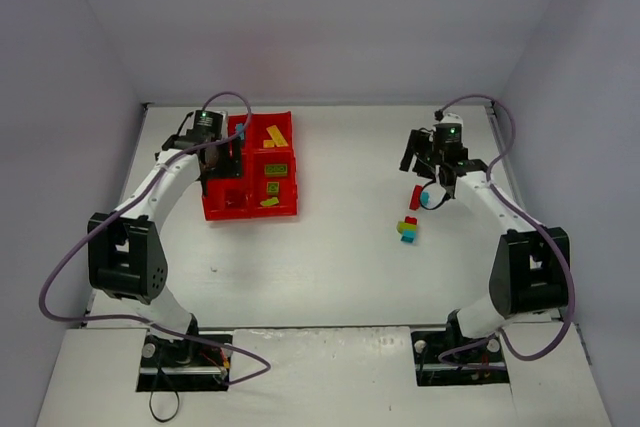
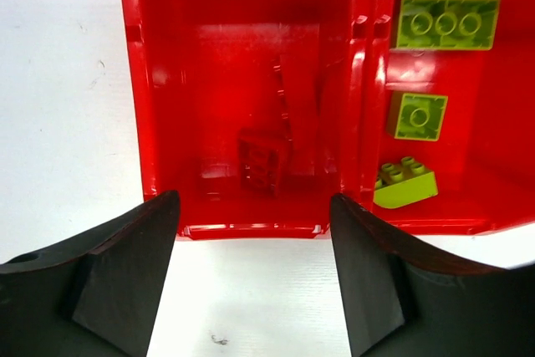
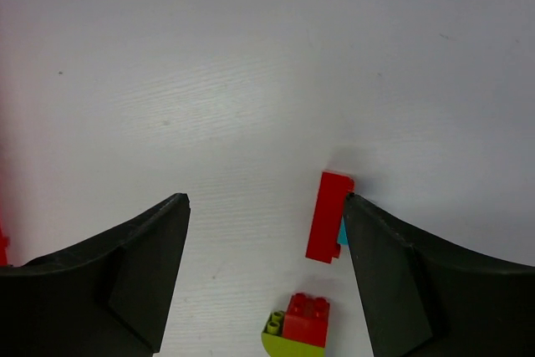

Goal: Sort the legos into containers by color

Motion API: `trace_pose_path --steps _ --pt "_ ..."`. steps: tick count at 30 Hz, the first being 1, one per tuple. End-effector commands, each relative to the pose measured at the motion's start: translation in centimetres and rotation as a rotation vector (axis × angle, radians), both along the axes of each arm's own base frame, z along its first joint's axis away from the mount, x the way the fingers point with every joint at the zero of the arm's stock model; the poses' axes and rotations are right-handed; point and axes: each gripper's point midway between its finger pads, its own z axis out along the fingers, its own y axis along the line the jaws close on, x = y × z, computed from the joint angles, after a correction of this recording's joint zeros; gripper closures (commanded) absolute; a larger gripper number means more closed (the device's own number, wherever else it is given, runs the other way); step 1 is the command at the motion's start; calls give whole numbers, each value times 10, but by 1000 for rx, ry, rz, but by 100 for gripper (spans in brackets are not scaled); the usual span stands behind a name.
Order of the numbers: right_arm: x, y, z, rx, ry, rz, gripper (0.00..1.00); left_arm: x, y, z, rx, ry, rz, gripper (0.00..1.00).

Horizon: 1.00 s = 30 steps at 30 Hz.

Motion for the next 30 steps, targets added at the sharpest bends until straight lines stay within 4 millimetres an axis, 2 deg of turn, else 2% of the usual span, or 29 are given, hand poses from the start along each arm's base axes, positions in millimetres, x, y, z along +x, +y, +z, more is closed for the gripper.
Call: trace_pose_path --steps 1,6,10,12,16,20,21,23,26,27,30 --pt "-19 -22 -8 6 53 -138 30 22 0 55 -31 -160 28 33" --pt "-32 -26 -36 35 139 -217 30 23 -4 75 -58 -189 24 33" --pt "-30 -28 -59 35 197 -256 30 23 -14 88 -102 -206 -9 33" --pt "-27 -30 -63 29 202 -271 32 23 -16 89 -113 -209 -14 33" --pt "-17 -27 -71 35 203 -267 49 24 -26 91 -162 -214 -29 33" --pt "-8 -9 -77 91 215 -223 58 23 -32 91 -181 -214 -42 33" --pt "-2 2 -75 117 204 -199 64 23 -34 91 -183 -214 -46 33" --pt "4 14 -73 135 185 -168 67 23 -35 91 -188 -212 -49 33" --pt "18 39 -69 167 161 -90 67 22 -37 90 -198 -210 -53 33" --pt "21 46 -73 173 167 -71 67 22 -38 90 -203 -211 -55 33" --pt "33 81 -64 215 142 48 66 23 -41 90 -221 -208 -59 33"
